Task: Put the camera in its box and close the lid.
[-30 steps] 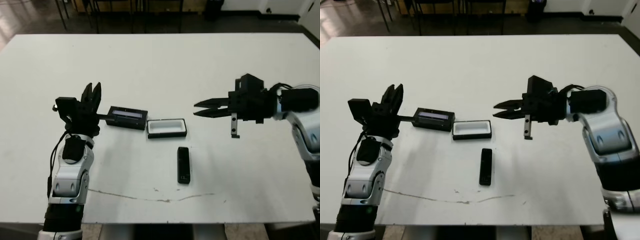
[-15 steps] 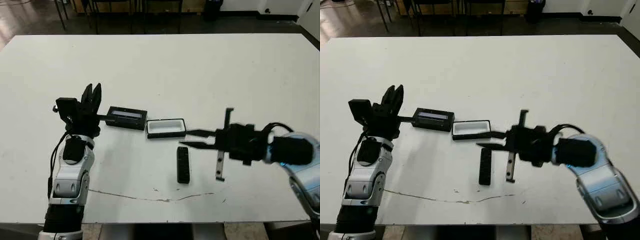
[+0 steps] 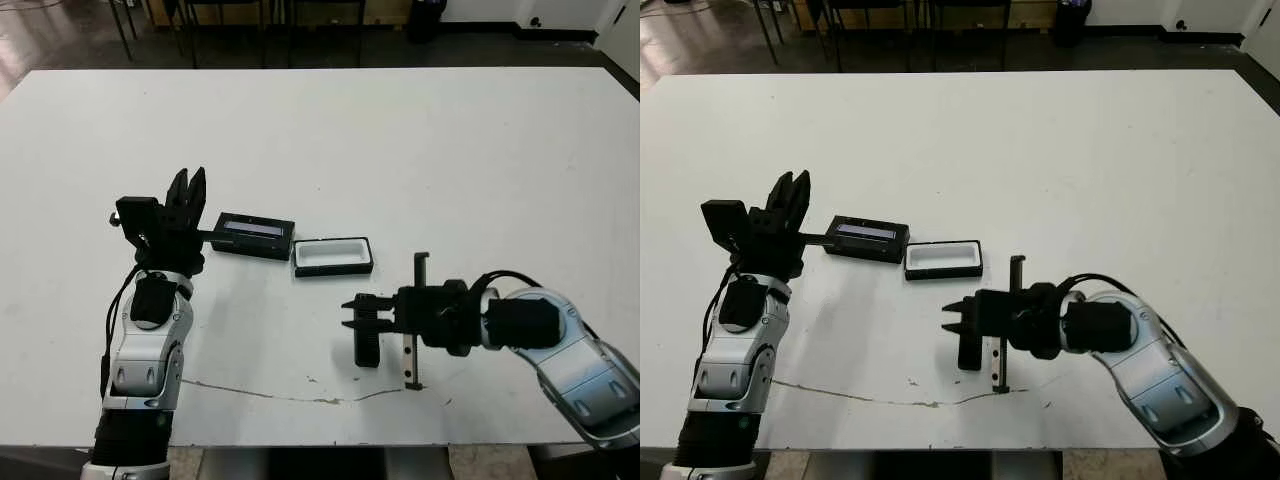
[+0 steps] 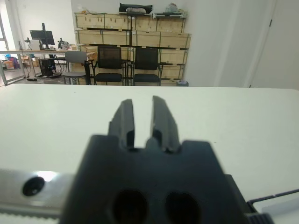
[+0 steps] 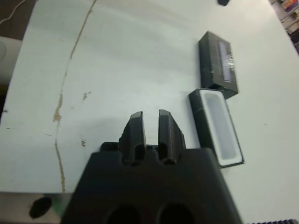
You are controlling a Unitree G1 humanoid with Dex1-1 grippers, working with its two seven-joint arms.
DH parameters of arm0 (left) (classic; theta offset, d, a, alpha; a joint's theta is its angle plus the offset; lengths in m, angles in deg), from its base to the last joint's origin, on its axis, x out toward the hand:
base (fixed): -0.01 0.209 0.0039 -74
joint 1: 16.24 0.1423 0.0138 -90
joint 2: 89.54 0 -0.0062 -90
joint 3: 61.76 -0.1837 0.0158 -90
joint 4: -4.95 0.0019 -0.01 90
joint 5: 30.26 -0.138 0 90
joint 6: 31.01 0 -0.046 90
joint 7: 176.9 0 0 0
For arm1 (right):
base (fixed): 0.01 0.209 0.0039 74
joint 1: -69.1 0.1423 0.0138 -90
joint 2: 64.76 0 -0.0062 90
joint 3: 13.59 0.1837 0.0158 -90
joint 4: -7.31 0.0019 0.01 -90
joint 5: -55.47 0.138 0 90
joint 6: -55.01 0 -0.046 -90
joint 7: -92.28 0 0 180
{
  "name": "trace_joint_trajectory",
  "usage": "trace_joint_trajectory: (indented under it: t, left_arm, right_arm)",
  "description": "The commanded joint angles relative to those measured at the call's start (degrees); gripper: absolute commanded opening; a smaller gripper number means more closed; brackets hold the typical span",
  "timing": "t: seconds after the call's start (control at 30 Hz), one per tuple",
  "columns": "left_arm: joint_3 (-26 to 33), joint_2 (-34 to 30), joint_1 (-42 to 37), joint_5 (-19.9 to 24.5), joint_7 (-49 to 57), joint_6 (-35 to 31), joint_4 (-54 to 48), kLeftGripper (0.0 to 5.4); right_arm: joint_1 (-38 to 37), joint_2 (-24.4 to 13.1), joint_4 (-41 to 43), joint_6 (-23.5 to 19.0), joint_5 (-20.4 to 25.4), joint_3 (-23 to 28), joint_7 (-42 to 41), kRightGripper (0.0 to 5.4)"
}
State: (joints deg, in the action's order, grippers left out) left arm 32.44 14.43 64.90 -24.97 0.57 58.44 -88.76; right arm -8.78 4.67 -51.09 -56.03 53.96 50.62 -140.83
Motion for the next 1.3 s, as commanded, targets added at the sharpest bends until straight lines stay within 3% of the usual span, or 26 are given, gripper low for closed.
trace_joint_trajectory:
  t: [0.03,0.67,1.0,1.3]
  left_arm:
    - [0.20,0.03,1.09,-0.06,0.32,-0.45,0.30,0.00]
    - [0.20,0.50,0.10,0.39,0.48,-0.11,1.43,0.00]
    - [-0.05,0.34,-0.39,-0.19,0.55,0.64,1.75,0.00]
    - [-0.16,0.28,-0.49,-0.52,0.76,1.07,2.05,0.00]
  right_arm:
    - [-1.23,-0.52,-0.92,-0.28,-1.09,-1.23,0.21,0.00]
    - [-0.62,-2.13,0.57,-3.58,-0.88,-2.38,-4.37,0.00]
    - [0.68,-4.71,1.88,-5.99,-1.85,-2.77,-6.47,0.00]
    - [0.42,-6.82,-0.42,-3.90,-2.62,-1.21,-6.10,0.00]
